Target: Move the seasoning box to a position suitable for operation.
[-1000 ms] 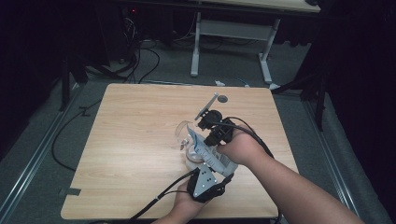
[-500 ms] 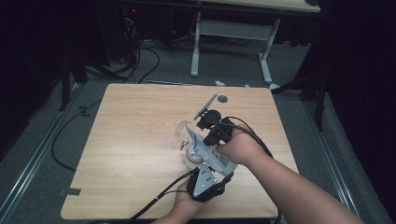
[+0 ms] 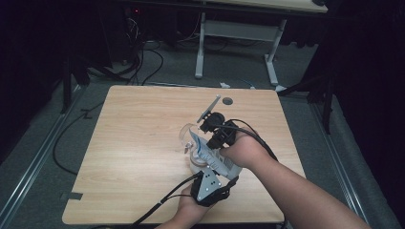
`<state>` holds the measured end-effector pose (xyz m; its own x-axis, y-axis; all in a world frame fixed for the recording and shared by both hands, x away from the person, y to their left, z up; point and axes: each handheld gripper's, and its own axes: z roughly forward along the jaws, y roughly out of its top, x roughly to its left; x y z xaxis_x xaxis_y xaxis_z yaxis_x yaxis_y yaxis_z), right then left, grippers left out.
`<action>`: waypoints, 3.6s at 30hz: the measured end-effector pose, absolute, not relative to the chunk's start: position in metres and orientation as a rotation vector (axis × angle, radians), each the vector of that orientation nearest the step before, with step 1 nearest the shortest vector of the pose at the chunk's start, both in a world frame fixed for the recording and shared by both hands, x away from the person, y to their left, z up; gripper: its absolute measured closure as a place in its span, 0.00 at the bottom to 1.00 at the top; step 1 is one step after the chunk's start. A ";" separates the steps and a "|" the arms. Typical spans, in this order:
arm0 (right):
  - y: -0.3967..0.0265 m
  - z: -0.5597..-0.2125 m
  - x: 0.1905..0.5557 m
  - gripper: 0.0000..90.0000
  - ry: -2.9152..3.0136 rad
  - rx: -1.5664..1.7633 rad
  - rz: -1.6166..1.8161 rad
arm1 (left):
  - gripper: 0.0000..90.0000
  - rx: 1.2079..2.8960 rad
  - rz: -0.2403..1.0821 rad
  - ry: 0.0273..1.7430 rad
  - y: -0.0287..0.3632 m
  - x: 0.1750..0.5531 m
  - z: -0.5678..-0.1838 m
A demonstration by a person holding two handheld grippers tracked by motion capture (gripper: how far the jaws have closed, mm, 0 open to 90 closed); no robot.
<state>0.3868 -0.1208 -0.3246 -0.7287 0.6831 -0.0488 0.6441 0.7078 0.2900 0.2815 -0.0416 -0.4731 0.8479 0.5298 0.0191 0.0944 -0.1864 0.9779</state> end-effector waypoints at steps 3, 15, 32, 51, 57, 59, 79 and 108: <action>-0.121 -0.324 0.387 1.00 2.756 1.083 0.386 | 0.62 1.732 0.415 0.484 -0.042 0.282 -0.473; -0.122 -0.324 0.387 1.00 2.753 1.098 0.390 | 0.60 1.735 0.409 0.477 -0.041 0.282 -0.474; -0.121 -0.324 0.387 1.00 2.754 1.086 0.388 | 0.60 1.735 0.424 0.458 -0.042 0.280 -0.474; -0.121 -0.323 0.387 1.00 2.752 1.083 0.395 | 0.60 1.729 0.426 0.462 -0.042 0.280 -0.474; -0.120 -0.324 0.388 1.00 2.753 1.085 0.393 | 0.60 1.726 0.423 0.464 -0.042 0.280 -0.474; -0.120 -0.325 0.388 1.00 2.754 1.087 0.395 | 0.60 1.726 0.422 0.465 -0.042 0.280 -0.474; -0.119 -0.327 0.388 1.00 2.760 1.081 0.396 | 0.61 1.725 0.419 0.464 -0.042 0.280 -0.474; -0.119 -0.328 0.389 1.00 2.759 1.076 0.398 | 0.61 1.719 0.410 0.465 -0.042 0.280 -0.472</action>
